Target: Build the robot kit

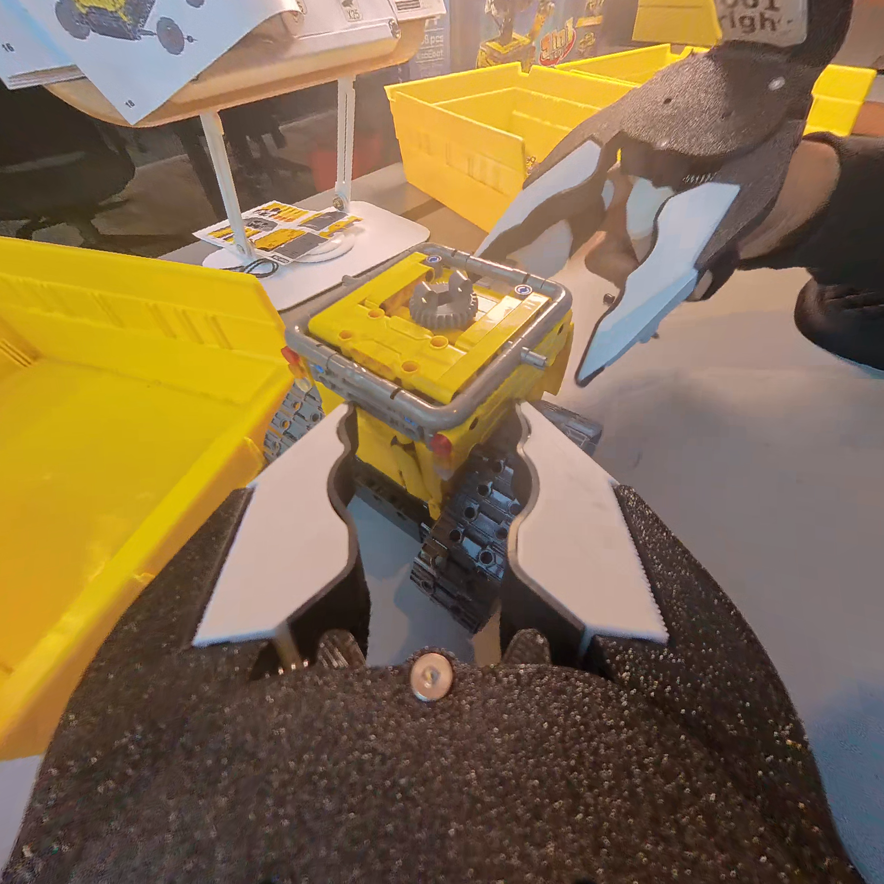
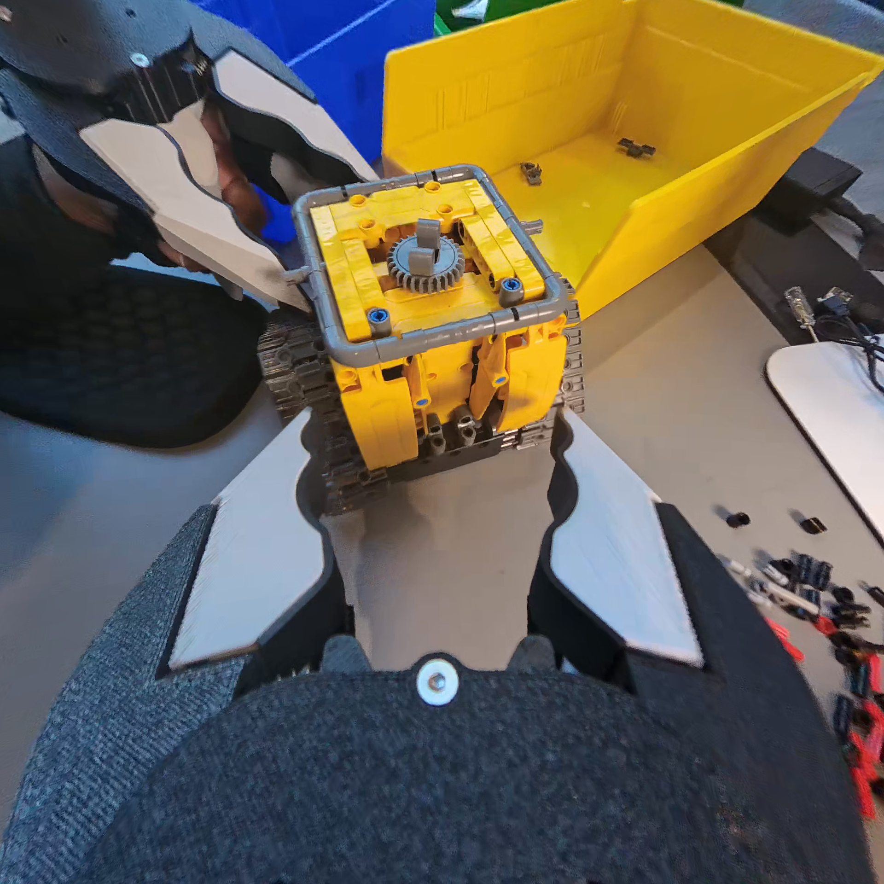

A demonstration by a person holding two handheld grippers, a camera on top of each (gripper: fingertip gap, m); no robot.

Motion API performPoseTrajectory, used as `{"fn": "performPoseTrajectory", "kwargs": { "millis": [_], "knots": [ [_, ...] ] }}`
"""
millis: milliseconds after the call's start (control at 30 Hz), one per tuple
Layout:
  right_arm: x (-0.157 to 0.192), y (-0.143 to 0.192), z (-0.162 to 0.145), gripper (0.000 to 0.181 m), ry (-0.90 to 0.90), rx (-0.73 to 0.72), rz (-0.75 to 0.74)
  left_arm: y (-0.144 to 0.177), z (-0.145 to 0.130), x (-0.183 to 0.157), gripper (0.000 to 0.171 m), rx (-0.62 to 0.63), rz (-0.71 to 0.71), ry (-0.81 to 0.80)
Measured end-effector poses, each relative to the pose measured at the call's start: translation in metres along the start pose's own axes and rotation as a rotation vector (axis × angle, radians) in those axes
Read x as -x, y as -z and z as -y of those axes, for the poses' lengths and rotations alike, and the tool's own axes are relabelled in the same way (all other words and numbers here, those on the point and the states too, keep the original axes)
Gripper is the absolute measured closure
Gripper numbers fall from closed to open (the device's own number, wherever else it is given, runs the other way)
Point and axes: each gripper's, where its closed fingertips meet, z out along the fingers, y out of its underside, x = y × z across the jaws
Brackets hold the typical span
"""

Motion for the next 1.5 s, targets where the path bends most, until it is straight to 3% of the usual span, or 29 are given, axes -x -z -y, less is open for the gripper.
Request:
{"fn": "performPoseTrajectory", "kwargs": {
  "millis": [133,233,333,433,500,633,767,933,1200,1300,1500],
  "knots": [
    [0.0,0.051,0.0,0.086,-0.023,-0.066,-0.046,0.014,0.011,-0.004,0.104,-0.068,0.03,0.011],
    [-0.007,0.101,-0.014,0.089,-0.043,-0.103,-0.138,0.034,0.034,-0.006,0.104,-0.201,0.109,0.009],
    [-0.018,0.148,-0.046,0.095,-0.09,-0.098,-0.257,0.051,0.052,-0.019,0.105,-0.325,0.159,0.03],
    [-0.025,0.182,-0.092,0.101,-0.163,-0.035,-0.347,0.049,0.057,-0.047,0.105,-0.377,0.122,0.07],
    [-0.028,0.194,-0.123,0.119,-0.205,0.031,-0.38,0.04,0.057,-0.069,0.105,-0.373,0.075,0.087],
    [-0.019,0.188,-0.15,0.145,-0.23,0.107,-0.313,0.012,0.049,-0.107,0.108,-0.312,-0.013,0.09],
    [-0.023,0.172,-0.169,0.148,-0.128,0.253,-0.218,-0.023,0.035,-0.128,0.108,-0.191,-0.054,0.097],
    [-0.023,0.164,-0.179,0.15,-0.125,0.337,-0.081,-0.048,0.033,-0.136,0.109,-0.153,-0.024,0.073],
    [-0.02,0.173,-0.184,0.158,-0.148,0.341,-0.056,-0.055,0.024,-0.147,0.111,-0.115,-0.135,0.06],
    [-0.024,0.174,-0.186,0.172,-0.151,0.339,-0.079,-0.059,0.023,-0.147,0.112,-0.117,-0.162,0.083],
    [-0.018,0.181,-0.183,0.173,-0.087,0.374,-0.089,-0.057,0.026,-0.15,0.113,-0.142,-0.186,0.096]
  ]
}}
